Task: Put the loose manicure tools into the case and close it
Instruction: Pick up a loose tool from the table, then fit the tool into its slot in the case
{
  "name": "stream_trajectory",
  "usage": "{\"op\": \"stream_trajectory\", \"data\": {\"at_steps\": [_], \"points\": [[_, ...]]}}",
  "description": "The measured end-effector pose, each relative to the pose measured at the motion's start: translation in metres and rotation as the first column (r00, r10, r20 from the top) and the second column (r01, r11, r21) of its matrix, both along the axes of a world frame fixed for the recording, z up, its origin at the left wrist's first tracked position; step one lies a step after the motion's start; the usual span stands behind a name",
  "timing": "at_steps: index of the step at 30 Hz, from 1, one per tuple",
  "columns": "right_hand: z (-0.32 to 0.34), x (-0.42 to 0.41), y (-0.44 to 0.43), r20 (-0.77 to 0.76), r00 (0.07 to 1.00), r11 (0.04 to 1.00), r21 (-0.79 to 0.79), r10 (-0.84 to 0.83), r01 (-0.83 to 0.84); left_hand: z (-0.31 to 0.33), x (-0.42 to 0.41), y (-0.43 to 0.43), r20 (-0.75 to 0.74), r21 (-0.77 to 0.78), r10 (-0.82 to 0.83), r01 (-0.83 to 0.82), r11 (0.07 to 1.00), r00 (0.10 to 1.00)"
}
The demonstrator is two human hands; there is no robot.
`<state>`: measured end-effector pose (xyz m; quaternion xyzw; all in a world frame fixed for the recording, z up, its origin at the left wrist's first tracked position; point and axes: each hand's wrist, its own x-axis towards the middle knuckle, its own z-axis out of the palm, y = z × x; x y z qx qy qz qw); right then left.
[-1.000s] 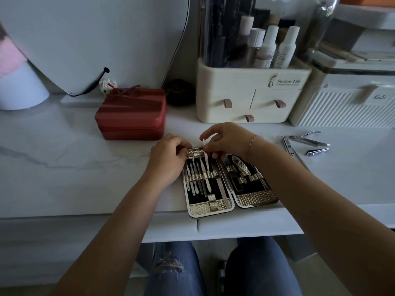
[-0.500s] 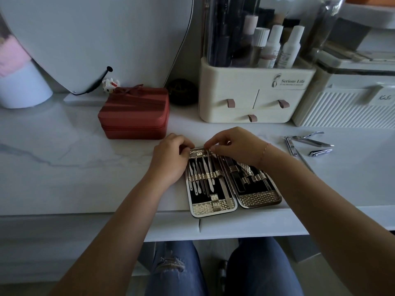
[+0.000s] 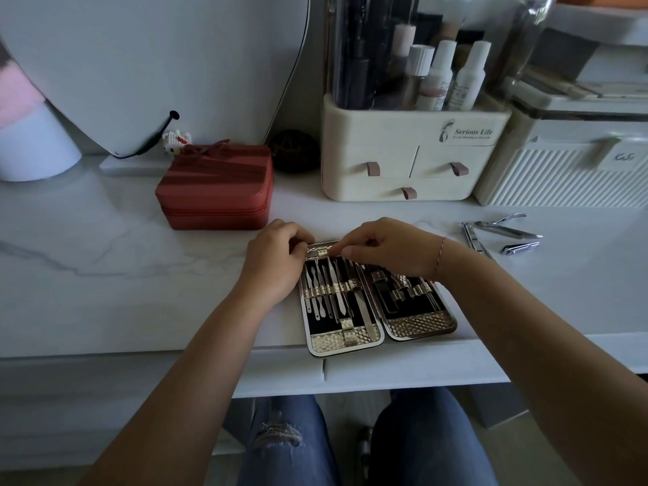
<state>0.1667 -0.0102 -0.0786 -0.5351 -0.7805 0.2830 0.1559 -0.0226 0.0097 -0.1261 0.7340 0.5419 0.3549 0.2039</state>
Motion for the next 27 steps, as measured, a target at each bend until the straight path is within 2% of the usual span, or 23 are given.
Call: {"op": "stream_trajectory", "data": {"at_steps": [7,11,13,16,18,20,21,23,27], "points": [[-0.001,-0.001,-0.001,-0.037,0.999,0.999,-0.035,0.016,-0.017,0.000,0.000,0.000,0.002,-0.007,0.002,-0.002,1.000,1.000],[-0.002,-0.001,-0.004,0.011,1.000,1.000,-0.017,0.007,-0.007,-0.001,-0.001,0.000,0.002,-0.007,0.001,-0.001,1.000,1.000],[-0.003,0.001,-0.008,-0.050,0.999,1.000,0.012,-0.014,0.014,-0.001,-0.001,0.000,0.005,-0.006,0.001,-0.001,1.000,1.000],[0.002,0.026,-0.015,-0.240,0.955,0.970,0.124,-0.173,0.207,-0.001,-0.002,0.000,0.005,-0.011,-0.003,0.003,1.000,1.000],[0.005,0.063,-0.017,-0.280,0.879,0.858,0.241,-0.386,0.454,-0.002,-0.002,0.000,-0.006,-0.011,-0.002,0.002,1.000,1.000],[0.007,0.104,-0.021,-0.235,0.766,0.717,0.270,-0.598,0.643,-0.002,-0.002,0.000,-0.024,-0.009,0.007,-0.007,1.000,1.000],[0.006,0.121,-0.025,-0.171,0.724,0.677,0.261,-0.669,0.688,-0.002,-0.001,0.000,-0.031,-0.007,0.009,-0.009,1.000,0.999],[0.001,0.143,-0.035,-0.044,0.690,0.664,0.234,-0.722,0.710,-0.003,-0.002,0.001,-0.039,-0.002,0.012,-0.012,1.000,0.999],[-0.006,0.144,-0.051,0.127,0.688,0.697,0.225,-0.714,0.681,-0.004,-0.002,0.002,-0.038,0.005,0.017,-0.016,1.000,0.999]]}}
